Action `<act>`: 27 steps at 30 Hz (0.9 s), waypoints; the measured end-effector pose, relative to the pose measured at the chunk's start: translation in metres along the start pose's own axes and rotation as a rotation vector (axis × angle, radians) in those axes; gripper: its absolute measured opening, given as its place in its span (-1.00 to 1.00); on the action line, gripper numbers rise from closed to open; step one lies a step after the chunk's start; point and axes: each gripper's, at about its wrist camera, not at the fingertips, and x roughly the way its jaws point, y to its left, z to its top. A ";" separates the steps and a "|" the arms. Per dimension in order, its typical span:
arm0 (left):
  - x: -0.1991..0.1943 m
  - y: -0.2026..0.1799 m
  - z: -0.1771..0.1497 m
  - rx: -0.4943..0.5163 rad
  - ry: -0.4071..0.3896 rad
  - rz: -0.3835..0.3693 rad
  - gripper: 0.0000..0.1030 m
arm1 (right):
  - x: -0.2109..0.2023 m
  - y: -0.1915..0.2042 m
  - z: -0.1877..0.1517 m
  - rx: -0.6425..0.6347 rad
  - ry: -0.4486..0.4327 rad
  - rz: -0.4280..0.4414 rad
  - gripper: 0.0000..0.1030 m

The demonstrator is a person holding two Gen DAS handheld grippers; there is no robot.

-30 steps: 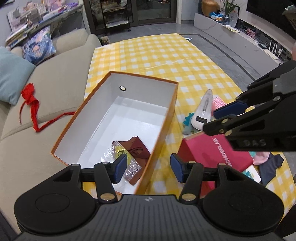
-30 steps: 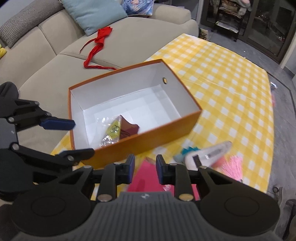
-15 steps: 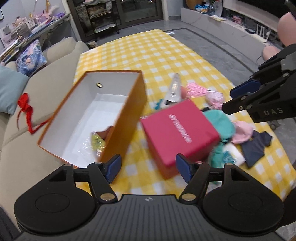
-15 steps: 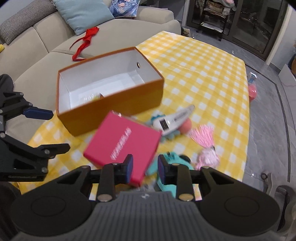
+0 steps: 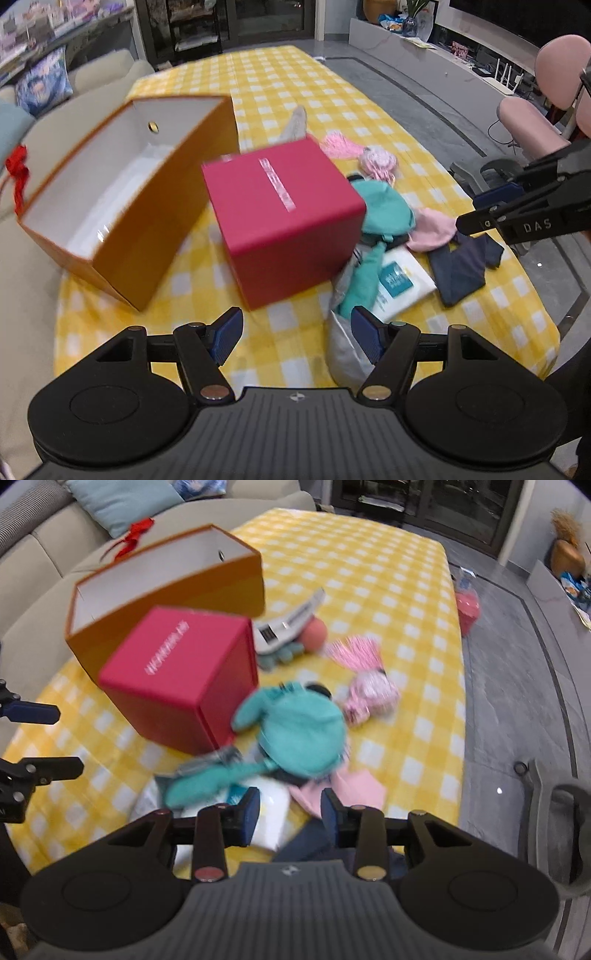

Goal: Organize soft objects
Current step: 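Withdraw both tools from the box back toward the remaining items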

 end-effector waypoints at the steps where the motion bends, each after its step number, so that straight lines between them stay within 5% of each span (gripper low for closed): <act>1: 0.003 -0.001 -0.002 -0.009 0.002 -0.010 0.53 | 0.002 -0.002 -0.005 0.006 -0.001 -0.006 -0.29; 15: 0.038 -0.022 -0.026 0.007 -0.036 -0.076 0.55 | 0.028 -0.025 -0.044 0.142 -0.023 -0.082 -0.10; 22: 0.064 -0.020 -0.036 -0.085 0.032 -0.150 0.57 | 0.047 -0.023 -0.050 0.110 0.035 -0.091 0.04; 27: 0.083 -0.021 -0.039 -0.098 0.066 -0.138 0.55 | 0.061 -0.023 -0.052 0.074 0.074 -0.111 0.15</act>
